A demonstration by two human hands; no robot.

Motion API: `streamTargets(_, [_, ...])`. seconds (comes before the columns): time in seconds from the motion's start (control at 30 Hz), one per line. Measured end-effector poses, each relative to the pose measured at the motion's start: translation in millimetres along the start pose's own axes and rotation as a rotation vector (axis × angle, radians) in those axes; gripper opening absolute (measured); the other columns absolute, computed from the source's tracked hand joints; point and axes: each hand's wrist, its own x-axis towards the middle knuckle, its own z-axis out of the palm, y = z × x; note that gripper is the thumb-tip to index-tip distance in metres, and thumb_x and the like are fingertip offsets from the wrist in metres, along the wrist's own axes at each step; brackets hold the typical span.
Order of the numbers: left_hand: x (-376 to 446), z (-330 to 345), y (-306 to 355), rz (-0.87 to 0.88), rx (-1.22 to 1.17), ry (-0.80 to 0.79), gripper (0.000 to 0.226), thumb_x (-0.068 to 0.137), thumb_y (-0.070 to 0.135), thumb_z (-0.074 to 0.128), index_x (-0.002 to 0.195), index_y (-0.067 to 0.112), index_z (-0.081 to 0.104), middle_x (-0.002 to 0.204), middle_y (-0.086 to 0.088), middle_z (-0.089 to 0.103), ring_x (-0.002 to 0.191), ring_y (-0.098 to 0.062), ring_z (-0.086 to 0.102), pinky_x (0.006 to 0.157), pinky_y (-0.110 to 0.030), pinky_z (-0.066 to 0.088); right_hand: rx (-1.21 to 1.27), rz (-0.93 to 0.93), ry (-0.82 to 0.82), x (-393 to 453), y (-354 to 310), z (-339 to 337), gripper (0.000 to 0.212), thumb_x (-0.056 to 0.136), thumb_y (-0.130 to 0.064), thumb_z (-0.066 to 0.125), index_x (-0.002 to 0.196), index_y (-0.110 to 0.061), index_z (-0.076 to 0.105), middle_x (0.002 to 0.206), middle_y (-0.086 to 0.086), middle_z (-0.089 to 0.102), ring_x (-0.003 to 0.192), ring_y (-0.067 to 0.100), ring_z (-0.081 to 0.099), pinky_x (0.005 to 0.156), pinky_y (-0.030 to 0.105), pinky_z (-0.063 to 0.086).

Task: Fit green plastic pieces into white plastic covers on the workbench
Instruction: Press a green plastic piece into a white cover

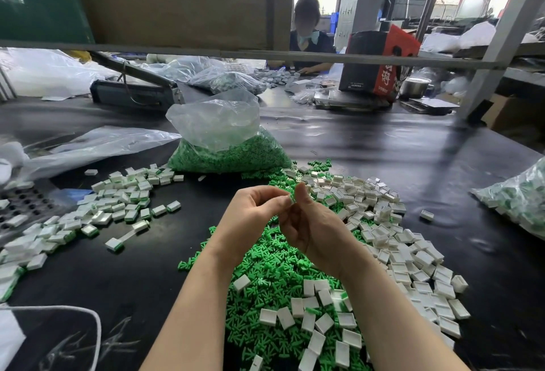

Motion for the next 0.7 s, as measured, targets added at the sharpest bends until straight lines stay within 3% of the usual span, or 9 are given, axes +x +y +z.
streamTargets(0.1, [0.0,1.7,0.2,-0.001,0.031,-0.002,0.016,0.076,0.026,0.059,0.075,0.014,0.070,0.063,0.000,0.061,0.062,-0.011,0.055,0.063,-0.024,0.043,-0.111,-0.016,-0.009,-2.0,-1.8,1.1,0.054,0.077,-0.067,0.059,0.077,-0.013,0.066,0.067,0.001,0.053,0.054,0.006,0.045,0.047,0.015,0.037])
streamTargets(0.2, [-0.8,2.4,0.1,0.012,0.055,0.003,0.017,0.073,0.023,0.056,0.071,0.010,0.067,0.061,-0.007,0.051,0.057,-0.013,0.045,0.056,-0.023,0.039,-0.222,-0.034,0.008,-1.4,-1.9,2.5,0.071,0.082,-0.061,0.054,0.096,0.009,0.059,0.065,-0.001,0.051,0.054,0.006,0.042,0.049,0.016,0.035])
streamTargets(0.27, [-1.2,1.7,0.3,0.013,0.076,0.011,0.019,0.071,0.021,0.054,0.071,0.006,0.065,0.061,-0.010,0.046,0.051,-0.010,0.038,0.048,-0.017,0.033,-0.277,-0.047,0.012,-1.8,-0.8,3.0,0.073,0.086,-0.058,0.052,0.105,0.012,0.056,0.062,-0.007,0.052,0.054,0.005,0.042,0.052,0.018,0.033])
streamTargets(0.47, [-2.1,2.8,-0.1,-0.005,0.055,0.021,0.013,0.067,0.019,0.053,0.067,0.010,0.062,0.059,-0.007,0.042,0.046,-0.007,0.034,0.044,-0.015,0.031,-0.311,-0.080,-0.005,-1.7,1.8,2.7,0.064,0.087,-0.057,0.055,0.100,0.006,0.059,0.060,-0.012,0.053,0.053,0.003,0.043,0.050,0.015,0.033])
streamTargets(0.6, [-1.5,3.0,-1.2,0.000,0.035,0.019,0.010,0.067,0.018,0.053,0.063,0.013,0.060,0.055,-0.004,0.040,0.046,-0.007,0.033,0.044,-0.017,0.030,-0.325,-0.101,-0.016,-0.8,0.8,2.5,0.045,0.085,-0.060,0.054,0.086,-0.018,0.071,0.060,-0.011,0.054,0.054,0.005,0.042,0.051,0.017,0.031])
streamTargets(0.7, [-1.5,3.2,-1.4,0.002,0.021,0.006,0.013,0.068,0.016,0.053,0.058,0.018,0.061,0.052,0.001,0.044,0.045,-0.006,0.037,0.045,-0.015,0.034,-0.317,-0.119,-0.036,-1.5,0.3,2.2,0.038,0.085,-0.057,0.054,0.079,-0.024,0.071,0.061,-0.011,0.058,0.053,0.003,0.044,0.049,0.014,0.034])
